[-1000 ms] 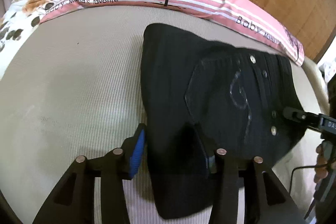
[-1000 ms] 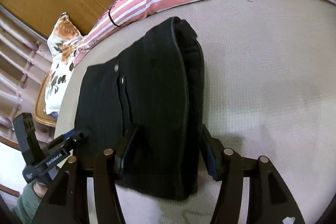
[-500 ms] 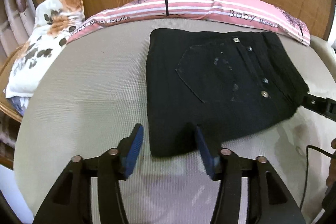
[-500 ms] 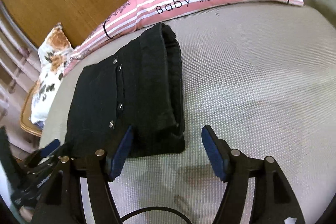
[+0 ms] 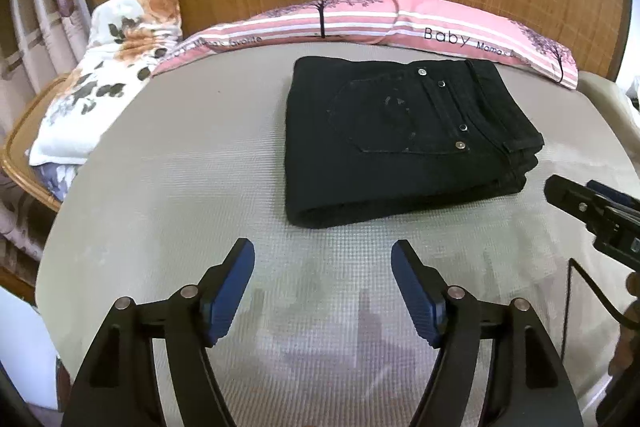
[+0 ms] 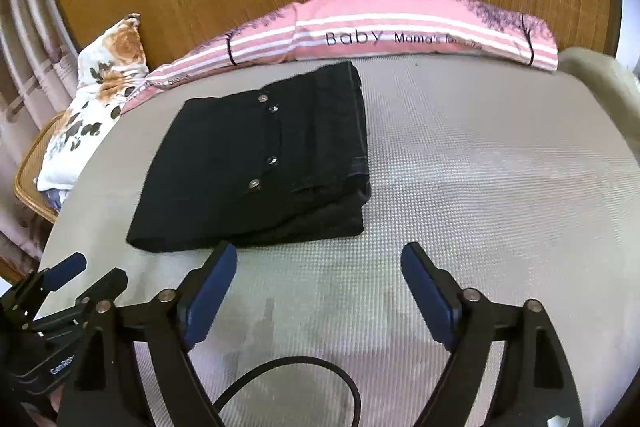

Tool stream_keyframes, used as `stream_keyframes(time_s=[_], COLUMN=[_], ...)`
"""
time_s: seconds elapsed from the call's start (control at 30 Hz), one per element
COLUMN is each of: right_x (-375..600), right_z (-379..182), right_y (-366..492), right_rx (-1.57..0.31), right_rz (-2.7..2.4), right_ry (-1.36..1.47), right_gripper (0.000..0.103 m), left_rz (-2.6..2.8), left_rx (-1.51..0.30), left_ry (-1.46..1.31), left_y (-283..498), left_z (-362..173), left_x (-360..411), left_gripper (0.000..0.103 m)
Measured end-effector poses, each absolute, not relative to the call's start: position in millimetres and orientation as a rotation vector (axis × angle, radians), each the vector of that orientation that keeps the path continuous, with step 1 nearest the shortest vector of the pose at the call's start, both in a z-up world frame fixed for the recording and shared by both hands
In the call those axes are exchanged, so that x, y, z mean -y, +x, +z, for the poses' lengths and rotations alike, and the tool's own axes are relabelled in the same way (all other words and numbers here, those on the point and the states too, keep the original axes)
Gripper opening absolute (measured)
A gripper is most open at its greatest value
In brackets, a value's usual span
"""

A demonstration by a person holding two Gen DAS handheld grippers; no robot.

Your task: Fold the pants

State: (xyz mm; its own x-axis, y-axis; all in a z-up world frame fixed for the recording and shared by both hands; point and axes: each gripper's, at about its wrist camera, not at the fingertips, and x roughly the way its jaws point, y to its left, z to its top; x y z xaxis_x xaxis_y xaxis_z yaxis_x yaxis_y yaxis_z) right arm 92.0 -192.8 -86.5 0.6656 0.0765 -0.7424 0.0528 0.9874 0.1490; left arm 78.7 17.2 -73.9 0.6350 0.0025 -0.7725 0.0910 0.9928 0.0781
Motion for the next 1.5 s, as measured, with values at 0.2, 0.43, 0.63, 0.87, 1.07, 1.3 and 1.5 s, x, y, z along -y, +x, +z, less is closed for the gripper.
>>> stream_keyframes(time_s=[0.2, 0.43, 0.63, 0.87, 1.07, 1.3, 1.5], right_x=[175.1, 166.6, 165.3, 171.8, 170.9, 162.3, 161.0], right_z=[-73.4, -67.9, -68.9, -68.5, -69.5, -71.0, -74.0], right_y=[68.4, 53.8, 47.7, 44.4, 43.2, 42.7, 43.2], right_rx=[-0.788, -0.756, -0.753, -0.749, -0.744, -0.748, -0.762], right_rz=[0.017, 0.011, 0.009, -0.007, 0.001, 0.042, 0.054], right_ry=[0.086, 0.061, 0.061, 0.093, 0.063, 0.019, 0.017], right_gripper=[0.095, 0.099, 0.099, 0.1, 0.1, 0.1, 0.1], left_rz=[-0.043, -0.023, -0.004, 0.0, -0.004, -0.014, -0.008], left_rx=[-0.865, -0.846, -0.841, -0.842, -0.851, -0.855, -0.851], left_ry=[0.107, 0.1, 0.099, 0.099, 0.104, 0.1, 0.1], left_y=[61.8, 50.3, 45.9, 42.3, 40.9, 40.9, 39.5], left_z=[-67.7, -64.7, -65.0, -68.0, -71.3, -74.5, -74.8], left_x=[-16.8, -18.0, -19.1, -16.7, -13.9, -13.5, -14.0], left_gripper=[0.072, 0.072, 0.072, 0.072, 0.072, 0.072, 0.072])
